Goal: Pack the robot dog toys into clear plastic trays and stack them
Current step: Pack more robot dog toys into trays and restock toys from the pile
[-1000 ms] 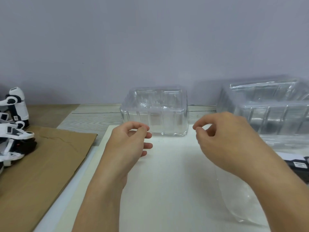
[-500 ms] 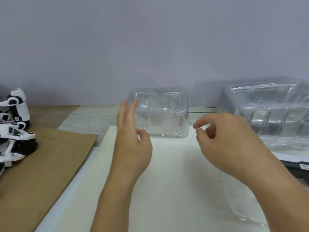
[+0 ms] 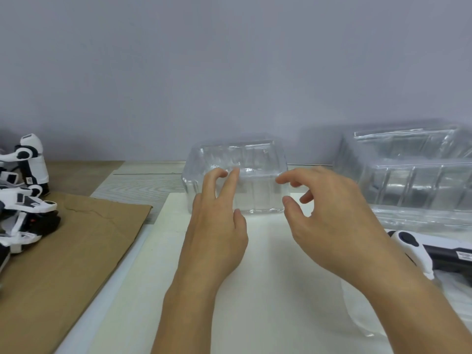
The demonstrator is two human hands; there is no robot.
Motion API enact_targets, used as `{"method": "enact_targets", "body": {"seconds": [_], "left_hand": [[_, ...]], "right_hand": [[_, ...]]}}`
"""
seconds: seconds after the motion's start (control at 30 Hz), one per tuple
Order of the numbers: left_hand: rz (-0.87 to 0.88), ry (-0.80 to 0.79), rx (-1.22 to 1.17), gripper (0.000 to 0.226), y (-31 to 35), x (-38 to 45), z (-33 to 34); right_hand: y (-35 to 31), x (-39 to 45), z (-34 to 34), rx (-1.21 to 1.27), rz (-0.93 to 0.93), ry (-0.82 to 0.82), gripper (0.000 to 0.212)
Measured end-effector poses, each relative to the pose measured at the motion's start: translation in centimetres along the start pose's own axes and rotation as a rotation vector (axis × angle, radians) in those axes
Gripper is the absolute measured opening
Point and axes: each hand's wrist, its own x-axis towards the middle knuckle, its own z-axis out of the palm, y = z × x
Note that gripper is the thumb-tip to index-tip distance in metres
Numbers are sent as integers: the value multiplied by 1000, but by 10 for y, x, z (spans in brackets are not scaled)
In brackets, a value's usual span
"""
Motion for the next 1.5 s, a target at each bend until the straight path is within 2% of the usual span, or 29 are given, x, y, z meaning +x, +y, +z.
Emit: {"method": "enact_targets", "body": {"seconds": [0.2, 0.37, 0.53, 0.77, 0.83, 0.93, 1.03, 1.13, 1.2, 1.3, 1.4, 1.5], "left_hand": [[-25, 61, -68, 42, 2, 1, -3], [-33, 158, -130, 29, 4, 3, -6], [68, 179, -133, 28, 8, 4, -5], [207, 211, -156, 30, 20, 4, -7], [198, 283, -237, 32, 24, 4, -8], [153, 512, -312, 38, 25, 4, -13], [-33, 631, -482, 31, 23, 5, -17], [-273, 542, -729, 18, 18, 7, -17], [-358, 397, -868, 18, 18, 10, -15], [-280, 211, -912, 29, 22, 10, -10], [-192, 211, -827, 26, 21, 9, -8], [-168, 219, -896, 23, 18, 9, -10]], "right_hand": [[-4, 0, 6, 45, -73, 15, 45], [-4, -1, 10, 14, -99, -29, 47], [-2, 1, 12, -92, -52, 3, 36], [-2, 1, 10, -73, 59, 186, 19], [-2, 1, 7, -37, 92, 234, 15], [0, 1, 2, 80, 139, 279, 12], [-1, 2, -1, 165, 167, 323, 9], [-2, 5, -1, 286, 196, 377, 4], [-3, 6, 2, 430, 225, 397, 5], [-5, 6, 8, 583, 245, 359, 8], [-5, 6, 10, 592, 235, 262, 10], [-5, 6, 9, 564, 215, 225, 13]]}}
